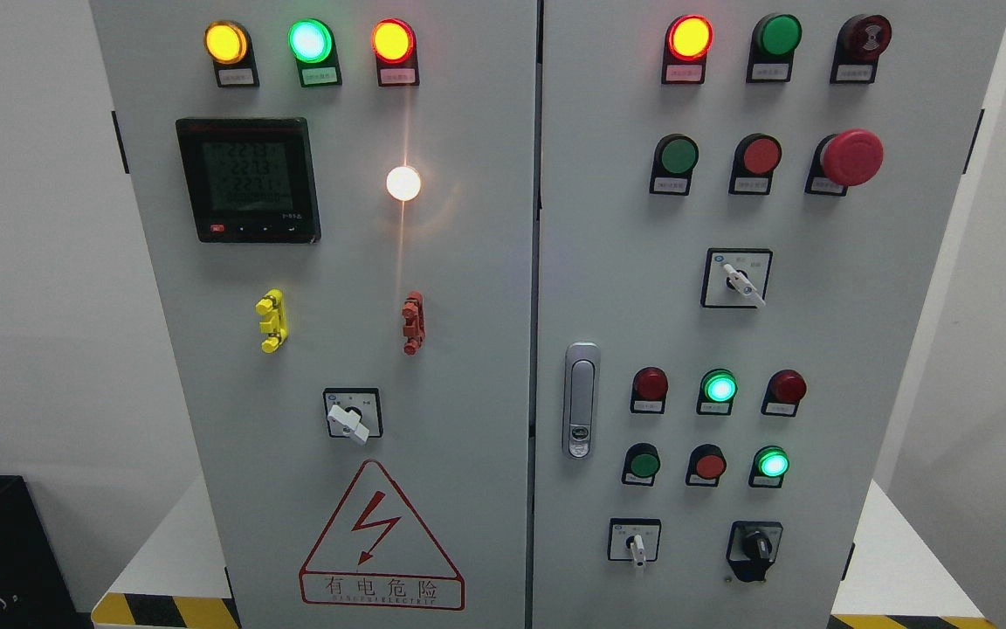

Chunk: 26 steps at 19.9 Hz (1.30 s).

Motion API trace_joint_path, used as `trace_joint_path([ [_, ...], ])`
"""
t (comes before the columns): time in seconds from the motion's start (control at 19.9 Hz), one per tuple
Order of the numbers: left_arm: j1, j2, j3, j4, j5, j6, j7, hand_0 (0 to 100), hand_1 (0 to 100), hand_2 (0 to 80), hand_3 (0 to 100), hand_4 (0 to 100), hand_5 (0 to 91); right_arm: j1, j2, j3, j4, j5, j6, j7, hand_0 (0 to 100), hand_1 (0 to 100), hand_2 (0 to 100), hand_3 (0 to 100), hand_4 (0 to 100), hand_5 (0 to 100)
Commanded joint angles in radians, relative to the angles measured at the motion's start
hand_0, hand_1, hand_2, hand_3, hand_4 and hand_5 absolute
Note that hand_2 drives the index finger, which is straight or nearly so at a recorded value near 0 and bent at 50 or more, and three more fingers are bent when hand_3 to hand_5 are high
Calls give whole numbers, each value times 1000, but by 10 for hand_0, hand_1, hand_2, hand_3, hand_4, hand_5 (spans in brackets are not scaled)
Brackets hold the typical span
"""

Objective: Flip black knob to close circuit

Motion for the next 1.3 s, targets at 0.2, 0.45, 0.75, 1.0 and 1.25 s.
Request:
trace_joint_path([
  [0.2, 0, 0, 1, 0, 0, -1, -1, 120, 556, 0, 0, 0, 0, 16, 18, -44, -348, 120, -2, 3, 0, 0, 970, 1000, 1000, 1000],
  [0.45, 0, 0, 1, 0, 0, -1, -1, 120, 556, 0, 0, 0, 0, 22, 18, -44, -454, 128, 9, 60, 0, 0, 981, 1000, 1000, 1000],
  [0.75, 0, 0, -1, 0, 0, -1, -1, 120, 556, 0, 0, 0, 0, -9, 15, -46, -489, 143, 44, 98, 0, 0, 987, 1000, 1000, 1000],
  [1.0, 0, 0, -1, 0, 0, -1, -1, 120, 556, 0, 0, 0, 0, -26, 7, -57, -515, 218, 43, 138, 0, 0, 988, 1000, 1000, 1000],
  [1.25, 0, 0, -1, 0, 0, -1, -1, 120, 556, 0, 0, 0, 0, -60, 7, -80, -536, 220, 49, 185, 0, 0, 987, 1000, 1000, 1000],
])
